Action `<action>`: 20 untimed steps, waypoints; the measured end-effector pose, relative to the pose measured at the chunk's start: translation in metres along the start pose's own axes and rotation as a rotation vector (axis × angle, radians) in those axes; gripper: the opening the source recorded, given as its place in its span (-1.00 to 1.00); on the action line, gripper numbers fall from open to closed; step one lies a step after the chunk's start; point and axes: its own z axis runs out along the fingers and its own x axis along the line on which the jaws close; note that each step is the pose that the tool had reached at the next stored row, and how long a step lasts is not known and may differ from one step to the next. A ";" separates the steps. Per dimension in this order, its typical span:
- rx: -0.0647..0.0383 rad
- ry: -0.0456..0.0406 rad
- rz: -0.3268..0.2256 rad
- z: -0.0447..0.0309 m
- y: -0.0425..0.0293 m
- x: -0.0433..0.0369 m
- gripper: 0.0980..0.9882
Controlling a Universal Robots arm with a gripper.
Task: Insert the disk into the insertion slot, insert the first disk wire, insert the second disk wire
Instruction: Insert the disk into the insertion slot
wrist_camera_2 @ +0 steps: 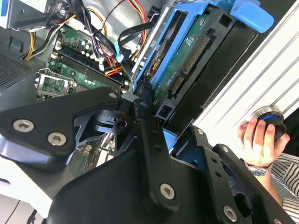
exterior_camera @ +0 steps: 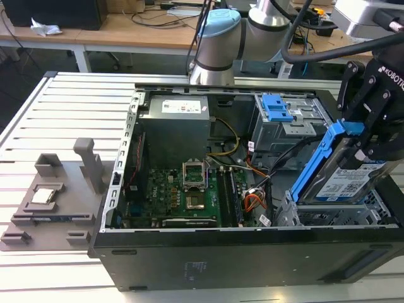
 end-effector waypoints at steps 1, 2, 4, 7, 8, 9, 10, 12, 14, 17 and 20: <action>0.000 0.0001 0.000 0.0022 -0.0001 0.0000 -0.40; 0.000 -0.0001 0.000 0.0041 -0.0002 0.0000 -0.40; 0.000 0.0001 0.000 0.0075 -0.0003 -0.0001 -0.40; 0.000 0.0001 0.000 0.0127 -0.0005 -0.0001 -0.40; 0.000 0.0000 0.000 0.0143 -0.0006 -0.0001 -0.40; 0.000 0.0001 0.000 0.0163 -0.0006 -0.0001 -0.40; 0.000 0.0001 0.000 0.0170 -0.0007 -0.0001 -0.40; 0.000 0.0002 0.000 0.0173 -0.0007 -0.0001 -0.40; 0.000 0.0001 0.000 0.0174 -0.0007 -0.0001 -0.37; 0.000 -0.0001 0.000 0.0175 -0.0007 -0.0001 -0.23; 0.000 0.0001 0.000 0.0176 -0.0007 -0.0001 -0.96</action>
